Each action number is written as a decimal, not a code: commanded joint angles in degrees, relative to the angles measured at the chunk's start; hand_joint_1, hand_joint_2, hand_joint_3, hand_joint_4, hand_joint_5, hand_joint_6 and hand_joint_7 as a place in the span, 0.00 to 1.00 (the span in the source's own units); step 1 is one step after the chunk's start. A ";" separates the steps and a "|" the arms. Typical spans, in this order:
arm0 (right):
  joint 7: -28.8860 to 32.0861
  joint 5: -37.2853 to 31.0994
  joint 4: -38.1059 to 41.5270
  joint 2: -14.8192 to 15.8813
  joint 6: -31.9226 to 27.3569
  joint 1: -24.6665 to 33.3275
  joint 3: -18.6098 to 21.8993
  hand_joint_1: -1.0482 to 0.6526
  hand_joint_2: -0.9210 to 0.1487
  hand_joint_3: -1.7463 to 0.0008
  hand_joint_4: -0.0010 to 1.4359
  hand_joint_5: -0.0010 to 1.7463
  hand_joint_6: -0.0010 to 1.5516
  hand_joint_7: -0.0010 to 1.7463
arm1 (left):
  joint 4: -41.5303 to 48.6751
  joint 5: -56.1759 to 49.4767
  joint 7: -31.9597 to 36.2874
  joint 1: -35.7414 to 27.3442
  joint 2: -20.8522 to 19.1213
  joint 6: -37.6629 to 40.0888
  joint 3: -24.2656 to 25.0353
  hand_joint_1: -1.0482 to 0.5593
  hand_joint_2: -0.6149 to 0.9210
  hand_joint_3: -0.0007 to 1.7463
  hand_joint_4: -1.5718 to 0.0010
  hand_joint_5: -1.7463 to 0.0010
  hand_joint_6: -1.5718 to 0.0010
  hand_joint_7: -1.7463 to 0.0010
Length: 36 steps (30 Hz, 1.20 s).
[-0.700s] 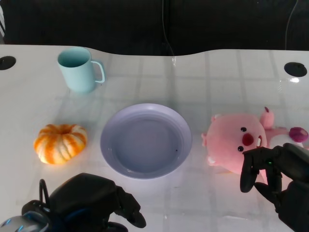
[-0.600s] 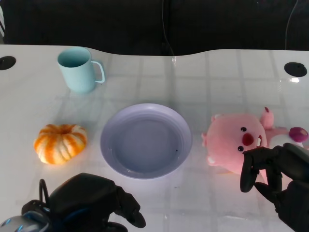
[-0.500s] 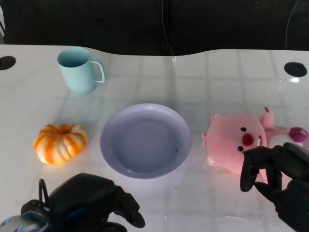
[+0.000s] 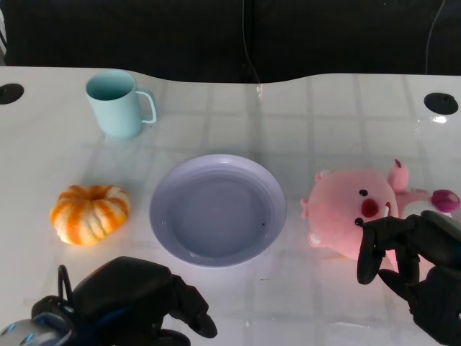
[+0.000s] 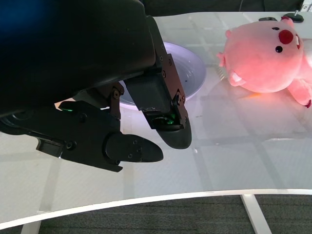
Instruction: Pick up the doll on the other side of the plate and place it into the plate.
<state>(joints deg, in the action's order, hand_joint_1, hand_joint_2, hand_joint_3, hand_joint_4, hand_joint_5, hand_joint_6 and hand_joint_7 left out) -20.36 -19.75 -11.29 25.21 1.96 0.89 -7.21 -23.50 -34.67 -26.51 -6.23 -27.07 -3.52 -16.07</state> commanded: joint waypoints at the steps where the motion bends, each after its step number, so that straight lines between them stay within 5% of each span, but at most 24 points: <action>1: 0.37 0.15 0.23 0.41 -0.45 -0.25 0.55 0.60 0.44 0.33 0.57 0.96 0.53 0.73 | -0.14 0.43 -0.24 0.18 -1.03 -0.24 0.49 0.51 1.00 0.15 0.52 0.31 0.31 0.99; 8: 2.62 1.29 0.37 -1.11 0.10 0.16 1.43 0.60 0.46 0.33 0.56 0.89 0.52 0.67 | 0.29 0.16 0.38 0.16 -1.16 -1.05 0.63 0.52 1.00 0.14 0.52 0.28 0.31 0.99; 10: 4.39 1.31 0.32 -1.90 0.81 0.43 1.96 0.60 0.41 0.40 0.56 0.80 0.52 0.59 | 0.13 0.24 0.06 0.10 -1.06 -0.71 0.70 0.51 1.00 0.14 0.53 0.27 0.31 1.00; 13: 7.30 0.36 0.65 -2.48 2.99 0.55 2.56 0.57 0.21 0.68 0.53 0.64 0.52 0.38 | 0.26 0.39 0.06 0.14 -1.10 -0.79 0.81 0.51 1.00 0.14 0.53 0.28 0.31 1.00; 18: 12.94 -0.79 2.40 -3.76 6.91 0.29 3.55 0.53 0.14 0.79 0.49 0.40 0.50 0.13 | 0.20 0.69 -0.26 0.17 -1.11 -0.40 1.05 0.51 1.00 0.15 0.53 0.27 0.31 1.00; 21: 15.36 -3.70 2.45 -2.84 7.06 -0.08 4.01 0.46 0.06 0.85 0.34 0.29 0.38 0.03 | 0.23 0.81 -0.29 0.13 -1.28 -0.53 1.15 0.51 1.00 0.15 0.53 0.28 0.31 1.00; 29: 19.90 -12.60 2.21 -1.28 4.95 -0.94 5.11 0.33 0.00 0.98 0.10 0.20 0.19 0.00 | 0.14 1.04 -0.30 0.14 -1.43 -0.64 1.28 0.51 1.00 0.14 0.53 0.27 0.31 0.99; 36: 13.87 -18.61 -1.78 -0.13 -5.31 -1.77 4.50 0.25 0.01 1.00 0.00 0.23 0.13 0.00 | -0.66 0.69 -1.33 0.47 -1.21 0.99 0.91 0.50 1.00 0.16 0.54 0.29 0.31 1.00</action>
<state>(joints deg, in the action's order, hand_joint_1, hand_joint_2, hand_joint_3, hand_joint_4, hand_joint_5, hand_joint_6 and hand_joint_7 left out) -5.04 -37.80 -11.66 23.79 -1.69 -0.05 -3.09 -23.47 -33.99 -27.20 -6.08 -27.44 -2.95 -15.46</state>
